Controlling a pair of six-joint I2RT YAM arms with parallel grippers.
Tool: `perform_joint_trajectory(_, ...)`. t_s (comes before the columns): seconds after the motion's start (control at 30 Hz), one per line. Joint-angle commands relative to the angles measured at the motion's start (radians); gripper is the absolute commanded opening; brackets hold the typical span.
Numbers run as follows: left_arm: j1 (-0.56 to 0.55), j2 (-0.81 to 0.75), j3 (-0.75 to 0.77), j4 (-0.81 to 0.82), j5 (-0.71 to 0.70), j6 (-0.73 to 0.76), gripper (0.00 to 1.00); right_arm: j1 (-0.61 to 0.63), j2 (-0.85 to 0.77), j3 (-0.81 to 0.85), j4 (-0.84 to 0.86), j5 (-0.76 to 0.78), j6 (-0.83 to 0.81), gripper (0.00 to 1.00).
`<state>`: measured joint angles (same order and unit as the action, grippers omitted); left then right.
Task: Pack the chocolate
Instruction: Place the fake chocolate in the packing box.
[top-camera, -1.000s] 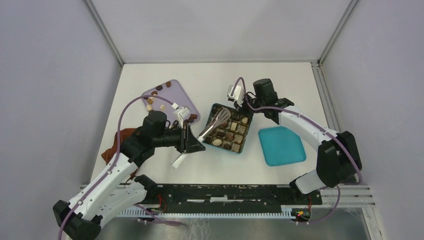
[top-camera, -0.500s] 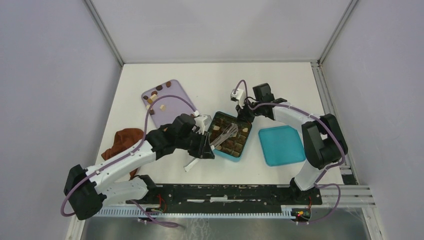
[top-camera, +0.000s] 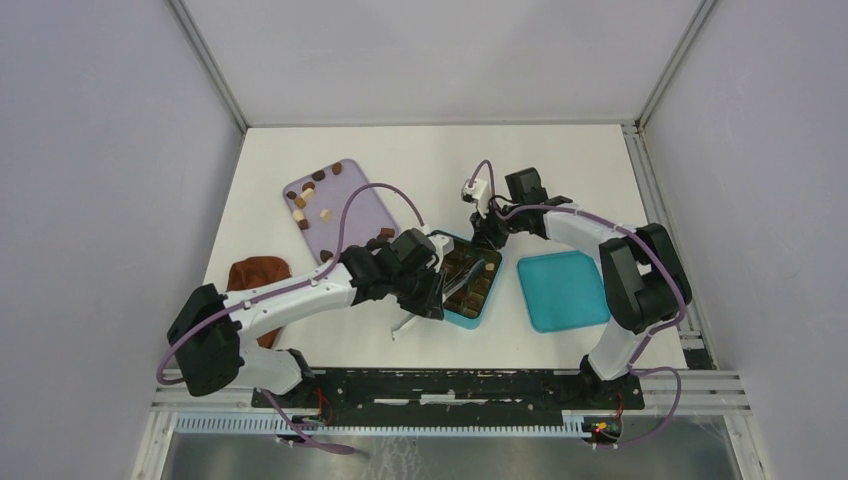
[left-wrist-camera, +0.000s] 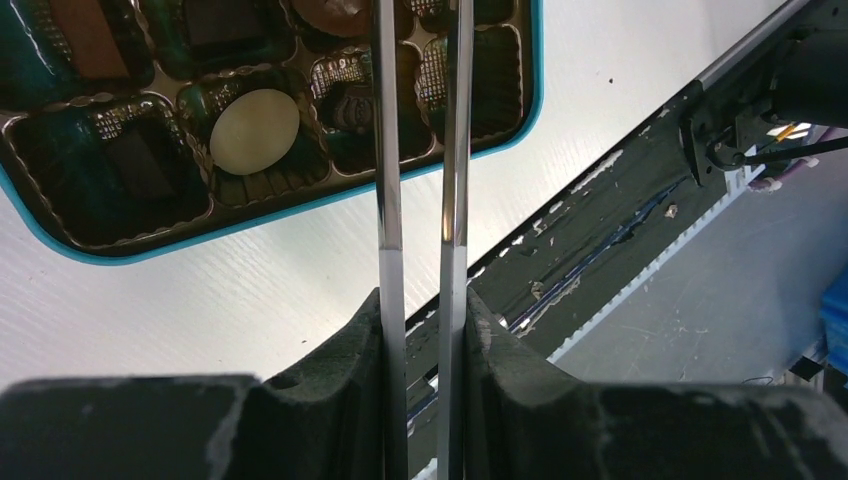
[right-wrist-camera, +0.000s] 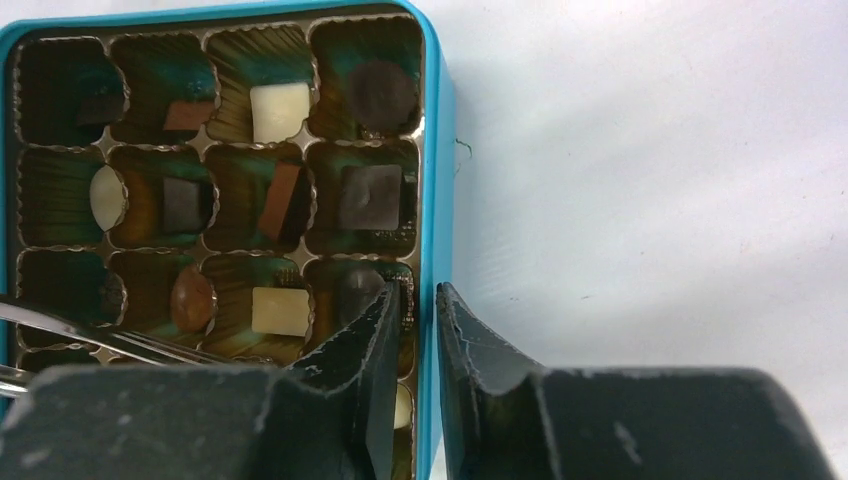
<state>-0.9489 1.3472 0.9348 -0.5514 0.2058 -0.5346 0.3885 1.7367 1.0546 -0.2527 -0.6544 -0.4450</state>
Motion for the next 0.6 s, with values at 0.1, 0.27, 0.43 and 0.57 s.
perform_joint_trajectory(0.1, -0.021, 0.029, 0.078, -0.002, -0.034, 0.014, 0.06, -0.009, -0.003, 0.048, 0.006, -0.062, 0.003, 0.30)
perform_joint_trajectory(0.27, -0.030, 0.035, 0.097, -0.030, -0.036, 0.021, 0.12, -0.013, -0.004, 0.050, 0.002, -0.067, 0.002, 0.33)
perform_joint_trajectory(0.43, -0.037, 0.023, 0.101, -0.035, -0.036, 0.019, 0.13, -0.017, -0.006, 0.053, -0.005, -0.073, -0.004, 0.34)
perform_joint_trajectory(0.57, -0.044, 0.033, 0.099, -0.039, -0.029, 0.018, 0.19, -0.022, -0.009, 0.056, -0.010, -0.077, -0.007, 0.37)
